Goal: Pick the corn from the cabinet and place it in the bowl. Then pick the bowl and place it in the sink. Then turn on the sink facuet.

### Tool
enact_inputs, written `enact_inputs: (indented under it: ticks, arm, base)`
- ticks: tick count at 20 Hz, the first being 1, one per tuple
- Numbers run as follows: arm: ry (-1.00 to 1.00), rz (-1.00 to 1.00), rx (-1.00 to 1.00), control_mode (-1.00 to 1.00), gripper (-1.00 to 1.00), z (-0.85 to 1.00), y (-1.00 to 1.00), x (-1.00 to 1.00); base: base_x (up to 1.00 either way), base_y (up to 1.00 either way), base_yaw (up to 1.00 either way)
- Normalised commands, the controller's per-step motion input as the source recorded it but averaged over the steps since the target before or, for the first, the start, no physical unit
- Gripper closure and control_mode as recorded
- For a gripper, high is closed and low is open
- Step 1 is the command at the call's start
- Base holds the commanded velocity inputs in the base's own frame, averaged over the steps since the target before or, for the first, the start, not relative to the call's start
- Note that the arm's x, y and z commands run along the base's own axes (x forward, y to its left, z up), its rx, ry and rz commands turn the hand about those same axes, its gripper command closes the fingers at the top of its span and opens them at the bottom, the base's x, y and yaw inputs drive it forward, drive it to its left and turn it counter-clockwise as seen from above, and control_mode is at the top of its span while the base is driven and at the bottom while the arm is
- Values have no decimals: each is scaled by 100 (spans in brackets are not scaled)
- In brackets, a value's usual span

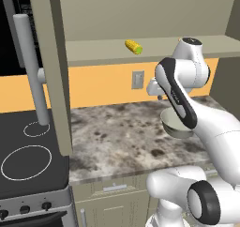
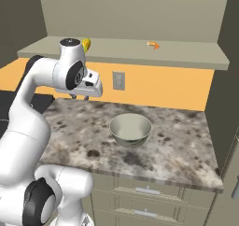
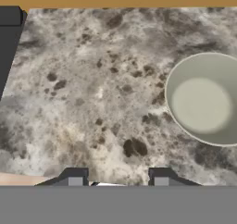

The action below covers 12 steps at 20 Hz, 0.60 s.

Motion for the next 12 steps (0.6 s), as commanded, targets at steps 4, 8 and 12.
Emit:
enact_inputs:
  ticks: [4, 8, 12]
  arm:
    - [-11, 0, -3, -100, -100, 2, 1, -1]
    - [-32, 0, -3, -100, -100, 74, 14, -9]
    - [-31, -1, -5, -100, -100, 91, 29, 17]
  base:
    - [0, 0, 0]
    - [0, 0, 0]
    - [0, 0, 0]
